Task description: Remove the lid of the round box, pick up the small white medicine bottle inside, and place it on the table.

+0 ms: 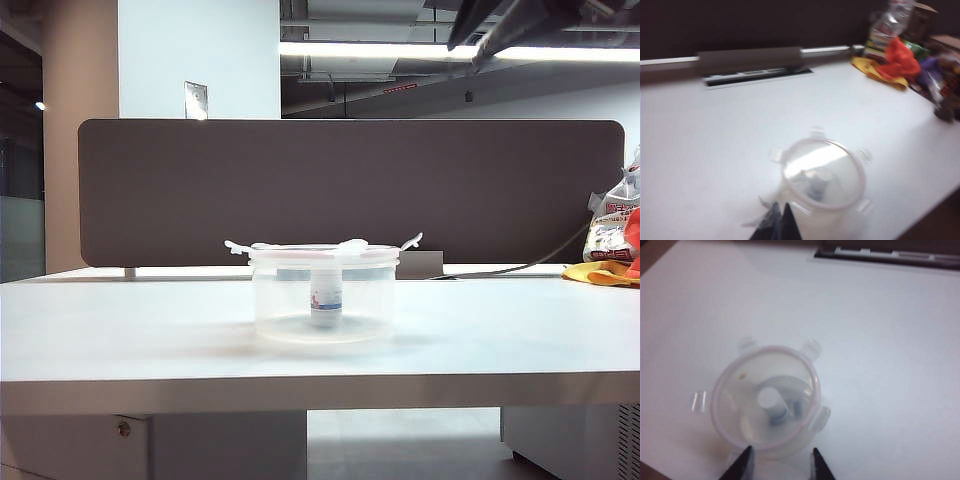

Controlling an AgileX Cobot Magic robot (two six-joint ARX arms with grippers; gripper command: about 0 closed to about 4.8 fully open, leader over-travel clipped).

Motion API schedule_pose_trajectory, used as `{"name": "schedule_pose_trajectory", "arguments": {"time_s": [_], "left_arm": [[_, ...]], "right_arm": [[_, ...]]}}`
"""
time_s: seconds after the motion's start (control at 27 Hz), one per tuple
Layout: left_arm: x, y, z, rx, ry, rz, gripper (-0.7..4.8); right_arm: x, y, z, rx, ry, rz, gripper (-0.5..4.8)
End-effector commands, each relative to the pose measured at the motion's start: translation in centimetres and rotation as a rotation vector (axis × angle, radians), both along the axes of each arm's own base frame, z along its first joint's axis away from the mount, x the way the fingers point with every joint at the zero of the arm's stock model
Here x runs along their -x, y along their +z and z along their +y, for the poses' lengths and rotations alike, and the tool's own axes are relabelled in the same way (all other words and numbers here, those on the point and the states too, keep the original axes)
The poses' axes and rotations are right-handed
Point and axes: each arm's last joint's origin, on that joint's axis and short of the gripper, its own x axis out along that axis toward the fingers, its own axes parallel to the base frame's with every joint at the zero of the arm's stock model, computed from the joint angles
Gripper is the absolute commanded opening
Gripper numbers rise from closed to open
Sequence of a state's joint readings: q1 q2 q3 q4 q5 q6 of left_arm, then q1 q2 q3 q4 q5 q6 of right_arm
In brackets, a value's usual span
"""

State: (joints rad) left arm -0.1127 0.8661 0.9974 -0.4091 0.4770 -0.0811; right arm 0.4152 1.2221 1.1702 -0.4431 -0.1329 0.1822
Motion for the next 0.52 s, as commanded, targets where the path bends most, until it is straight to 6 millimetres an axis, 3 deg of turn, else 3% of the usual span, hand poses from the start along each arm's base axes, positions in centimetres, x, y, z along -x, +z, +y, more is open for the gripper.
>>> {"name": "schedule_pose_trajectory", "arguments": {"time_s": [0.04, 0.11, 0.26, 0.52], "left_arm": [[-1.3, 0.6, -1.6, -0.096, -0.028, 0.019, -0.06], [-2.3, 0.9, -2.8, -0.135, -0.037, 0.035, -0.06], [-4.8, 0.8, -4.3, -0.155, -0.056, 0.085, -0.06], [-8.7, -1.1, -5.6, -0.182, -0.067, 0.22, -0.05]], "right_arm": [[0.1, 0.8, 0.0, 0.02, 0.018, -0.039, 1.31], [0.1, 0.8, 0.0, 0.049, 0.035, -0.059, 0.89], [-0.3, 0.5, -0.5, 0.066, 0.016, -0.05, 0.92], [-2.8, -1.4, -1.4, 0.079, -0.03, 0.027, 2.55]]}}
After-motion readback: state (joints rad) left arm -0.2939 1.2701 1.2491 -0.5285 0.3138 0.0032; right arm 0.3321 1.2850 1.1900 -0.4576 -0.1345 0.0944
